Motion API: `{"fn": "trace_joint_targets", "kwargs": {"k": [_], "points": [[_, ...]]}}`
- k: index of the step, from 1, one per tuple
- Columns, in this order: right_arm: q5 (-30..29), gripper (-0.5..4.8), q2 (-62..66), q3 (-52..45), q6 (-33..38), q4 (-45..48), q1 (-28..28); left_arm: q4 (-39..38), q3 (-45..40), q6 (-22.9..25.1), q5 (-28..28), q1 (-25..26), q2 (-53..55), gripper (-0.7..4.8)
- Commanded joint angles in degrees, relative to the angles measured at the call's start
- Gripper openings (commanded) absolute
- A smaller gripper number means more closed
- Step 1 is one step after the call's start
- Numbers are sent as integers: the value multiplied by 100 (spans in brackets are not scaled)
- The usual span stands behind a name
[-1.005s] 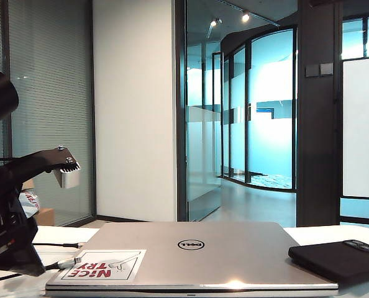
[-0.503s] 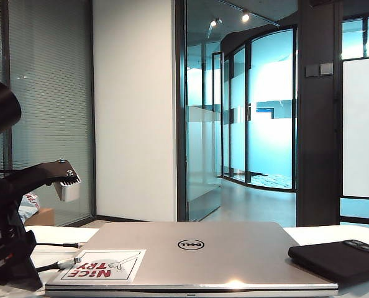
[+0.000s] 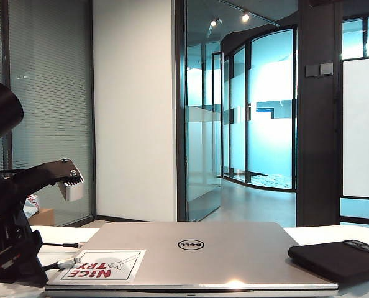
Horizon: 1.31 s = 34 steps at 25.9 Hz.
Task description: Pick up the charging cable and the phone, plug the charging cable into the charging port on the phone, and finally place them back on the table.
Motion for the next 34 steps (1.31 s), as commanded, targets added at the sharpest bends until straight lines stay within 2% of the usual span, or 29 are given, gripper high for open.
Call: {"fn": "trace_joint_targets", "kwargs": {"k": [1, 8, 9, 10, 11, 12, 13, 14, 15, 19, 28, 30, 31, 34], "points": [[11, -2, -7, 31, -17, 101, 7, 127, 13, 20, 31, -11, 55, 479], [11, -2, -7, 31, -15, 101, 7, 306, 13, 17, 28, -42, 271, 479], [11, -2, -7, 31, -15, 101, 7, 308, 13, 15, 26, -46, 269, 463], [11, -2, -7, 31, -15, 101, 7, 310, 13, 0, 26, -66, 269, 422], [11, -2, -7, 31, -15, 101, 7, 310, 13, -17, 28, -98, 269, 357], [11, -2, -7, 31, -15, 101, 7, 310, 13, -24, 28, -140, 269, 228], [11, -2, -7, 31, -15, 101, 7, 328, 13, -28, 28, -179, 269, 142], [11, -2, -7, 31, -15, 101, 7, 352, 13, -28, 28, -254, 267, 9], [11, -2, -7, 31, -15, 103, 7, 374, 15, -24, 31, -297, 262, -5], [11, -2, -7, 31, -15, 101, 7, 647, 17, -26, 55, -448, 221, -6], [11, -2, -2, 31, -15, 107, 9, 273, 17, -238, 55, -490, -748, -6], [11, -2, -2, 31, -15, 103, 7, 225, 17, -560, 52, -494, -1106, -6], [13, -2, 0, 31, -13, 105, 7, 212, 17, -1025, 52, -498, -1471, -6], [13, -2, 4, 31, -11, 107, 7, 223, 17, -1709, 55, -501, -1969, -6]]}}
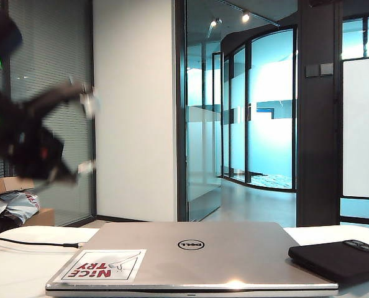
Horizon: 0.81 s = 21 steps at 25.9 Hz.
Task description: Pick up the charging cable and the phone, plug the charging cable into the charging port on the phone, and finally place them back on the table.
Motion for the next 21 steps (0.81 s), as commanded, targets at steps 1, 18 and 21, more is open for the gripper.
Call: {"fn": "trace_joint_targets", "kwargs": {"k": [1, 18, 21], "points": [[9, -2, 7, 31, -9, 107, 9, 68, 20, -979, 50, -24, -507, -6], [286, -2, 17, 35, 1633, 142, -409, 79, 22, -4133, 48, -1287, -1436, -6], [251, -1, 24, 28, 2057, -210, -907, 79, 22, -4131, 50, -1499, -1436, -6]]}}
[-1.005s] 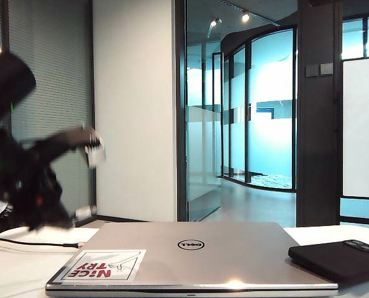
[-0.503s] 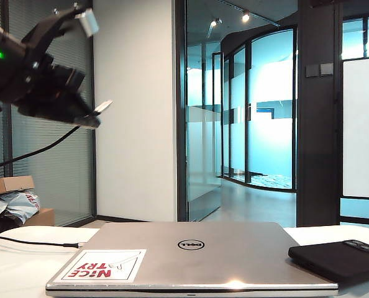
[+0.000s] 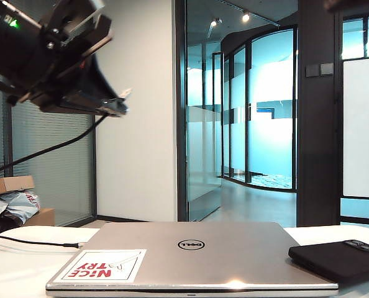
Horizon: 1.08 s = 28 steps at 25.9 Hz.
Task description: Pick up the charging cable and the phone, plug the charging cable into the charging port on the phone, and finally place them back on the table.
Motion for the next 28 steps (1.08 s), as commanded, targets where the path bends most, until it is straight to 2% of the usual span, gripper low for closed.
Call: {"fn": "trace_joint_targets", "kwargs": {"k": [1, 2, 3, 6, 7, 9, 11, 13, 16, 18, 19, 20, 21, 23, 26, 28], "points": [[-55, -1, -4, 20, 566, -389, -562, 63, 20, -31, 26, -232, -15, -6], [-177, -1, -4, 13, 592, -472, -752, 63, 20, -26, 26, -293, -15, -6], [-675, -1, 0, -50, 592, -535, -1217, 61, 20, 13, 26, -378, -15, -6], [-1451, -2, 39, -264, 848, -529, -1902, 50, 17, 15, 26, -382, -13, -6], [-1801, -2, 46, -487, 1169, -503, -2339, 48, 17, 15, 26, -382, -7, -6], [-2166, -1, 44, -813, 1644, -293, -2802, 20, 17, 107, 26, -380, -7, -6], [-2769, -2, 44, -1482, 2844, 391, -3543, -28, 17, 212, 28, -382, -4, -6], [-2889, -1, 48, -1740, 3366, 507, -3849, -26, 17, 227, 26, -382, -4, -6], [-3014, 7, 85, -1923, 3517, 470, -4030, -26, 17, 254, 26, -380, -4, -6], [-3018, 104, 114, -1969, 3534, 457, -4033, -22, 17, 251, 28, -382, -4, -6], [-3018, 177, 140, -1978, 3545, 459, -4009, -22, 17, 251, 28, -382, -4, -6], [-3016, 275, 186, -1978, 3545, 459, -3982, -24, 17, 251, 28, -382, -4, -6], [-3012, 334, 232, -1978, 3554, 461, -3956, -24, 17, 251, 28, -382, -4, -6], [-3005, 379, 389, -1978, 3668, 448, -3923, -22, 17, 251, 26, -380, -4, -6], [-3005, 398, 741, -1978, 3731, 470, -3926, -22, 17, 251, 28, -382, -4, -6], [-3010, 443, 1003, -1978, 3731, 507, -3926, -22, 17, 249, 28, -382, -4, -6]]}}
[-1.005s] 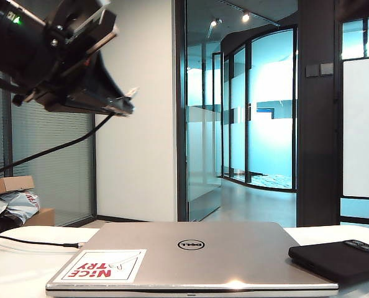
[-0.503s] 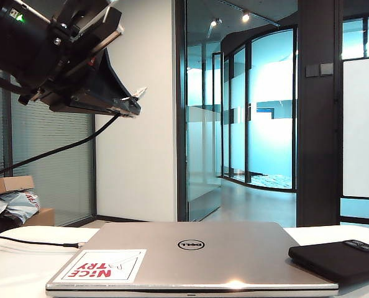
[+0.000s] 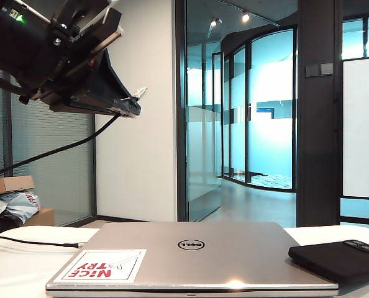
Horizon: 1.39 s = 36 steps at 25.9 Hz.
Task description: Pick up the charging cable and the phone, plug the charging cable into the charging port on the phone, and finally place them back on the table.
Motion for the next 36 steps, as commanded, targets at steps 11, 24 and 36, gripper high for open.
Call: {"fn": "trace_joint_targets", "kwargs": {"k": [11, 24, 36], "points": [[-177, 479, 3093, 138, 297, 2496, 61, 31, 17, 7, 17, -7, -9, -6], [-98, 479, 4592, 363, 297, 3589, 363, 28, 17, 7, 17, -7, -9, -6], [46, 479, 5263, 544, 415, 4013, 625, 31, 17, 7, 17, -7, -9, -6]]}}
